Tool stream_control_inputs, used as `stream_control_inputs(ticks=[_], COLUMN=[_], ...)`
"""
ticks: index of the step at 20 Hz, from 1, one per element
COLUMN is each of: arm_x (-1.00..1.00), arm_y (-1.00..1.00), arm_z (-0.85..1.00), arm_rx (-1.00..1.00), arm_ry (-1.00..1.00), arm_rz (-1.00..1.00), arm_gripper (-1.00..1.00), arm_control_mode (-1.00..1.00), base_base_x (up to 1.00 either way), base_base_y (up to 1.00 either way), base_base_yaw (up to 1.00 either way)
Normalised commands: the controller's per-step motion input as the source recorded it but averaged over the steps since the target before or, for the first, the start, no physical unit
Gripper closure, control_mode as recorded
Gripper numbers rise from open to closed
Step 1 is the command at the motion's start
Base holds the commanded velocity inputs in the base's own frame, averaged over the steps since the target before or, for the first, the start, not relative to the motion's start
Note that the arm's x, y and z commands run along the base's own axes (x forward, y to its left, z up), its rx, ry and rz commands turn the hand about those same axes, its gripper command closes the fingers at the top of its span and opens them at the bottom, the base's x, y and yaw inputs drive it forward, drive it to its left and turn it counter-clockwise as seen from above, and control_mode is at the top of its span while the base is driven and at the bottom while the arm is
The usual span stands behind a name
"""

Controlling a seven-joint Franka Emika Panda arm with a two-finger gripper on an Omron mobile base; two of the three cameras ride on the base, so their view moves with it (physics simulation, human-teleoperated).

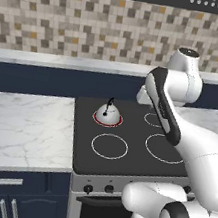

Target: The kettle is done boiling. Turn off the stove, then wait for 300 timesteps before moving the kettle to the dining table.

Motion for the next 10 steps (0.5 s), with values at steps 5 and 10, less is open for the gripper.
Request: stream_control_inputs(ticks=[5,10], arm_x=[-0.17,-0.32], arm_y=[-0.07,-0.48], arm_z=[0.0,0.0], arm_rx=[0.02,0.12], arm_ry=[-0.08,-0.09], arm_rz=[0.0,-0.05], arm_gripper=[-1.0,-1.0], arm_control_mode=[-1.0,-1.0], base_base_x=[0.0,0.0], base_base_y=[0.0,0.0], base_base_yaw=[0.0,0.0])
